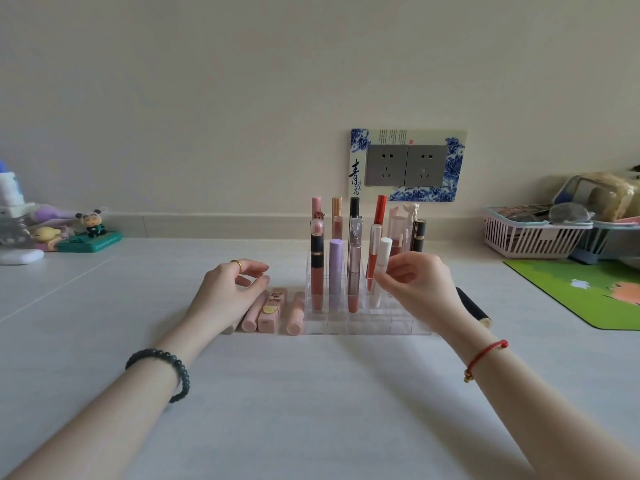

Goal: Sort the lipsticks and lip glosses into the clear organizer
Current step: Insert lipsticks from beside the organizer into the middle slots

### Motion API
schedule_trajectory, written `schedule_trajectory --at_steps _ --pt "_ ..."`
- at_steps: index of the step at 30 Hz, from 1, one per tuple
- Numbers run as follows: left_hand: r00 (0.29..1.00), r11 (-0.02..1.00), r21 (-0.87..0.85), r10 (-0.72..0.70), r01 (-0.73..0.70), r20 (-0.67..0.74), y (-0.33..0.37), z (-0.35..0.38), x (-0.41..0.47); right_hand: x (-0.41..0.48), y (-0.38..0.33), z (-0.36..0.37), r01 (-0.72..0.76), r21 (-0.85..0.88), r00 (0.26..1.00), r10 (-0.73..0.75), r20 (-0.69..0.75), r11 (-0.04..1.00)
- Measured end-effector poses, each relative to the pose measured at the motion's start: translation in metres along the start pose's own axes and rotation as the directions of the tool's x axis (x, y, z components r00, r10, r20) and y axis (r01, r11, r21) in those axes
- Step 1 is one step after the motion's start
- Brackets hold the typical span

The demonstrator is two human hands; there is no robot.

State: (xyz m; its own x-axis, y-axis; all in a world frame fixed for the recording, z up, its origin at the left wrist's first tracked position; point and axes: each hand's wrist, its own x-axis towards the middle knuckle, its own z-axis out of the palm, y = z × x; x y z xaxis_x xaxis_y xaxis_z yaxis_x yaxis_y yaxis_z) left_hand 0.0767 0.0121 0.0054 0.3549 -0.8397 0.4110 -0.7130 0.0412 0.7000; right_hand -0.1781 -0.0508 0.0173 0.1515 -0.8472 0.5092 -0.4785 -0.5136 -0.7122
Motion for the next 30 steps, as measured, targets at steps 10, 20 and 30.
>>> schedule_trajectory --at_steps 10,20,30 --pt "1.0 0.999 0.024 -0.027 0.027 -0.004 -0.007 -0.002 0.003 -0.002 0.001 0.005 0.033 -0.106 0.999 -0.034 -0.005 0.994" --pt "0.999 0.998 0.045 -0.034 0.034 0.007 -0.011 -0.003 0.005 -0.004 0.002 0.009 0.049 -0.136 0.998 -0.055 -0.043 0.989" --pt "0.999 0.996 0.084 -0.039 0.039 -0.011 -0.012 -0.005 0.006 -0.004 0.003 0.011 0.058 -0.174 0.997 -0.066 -0.041 0.983"
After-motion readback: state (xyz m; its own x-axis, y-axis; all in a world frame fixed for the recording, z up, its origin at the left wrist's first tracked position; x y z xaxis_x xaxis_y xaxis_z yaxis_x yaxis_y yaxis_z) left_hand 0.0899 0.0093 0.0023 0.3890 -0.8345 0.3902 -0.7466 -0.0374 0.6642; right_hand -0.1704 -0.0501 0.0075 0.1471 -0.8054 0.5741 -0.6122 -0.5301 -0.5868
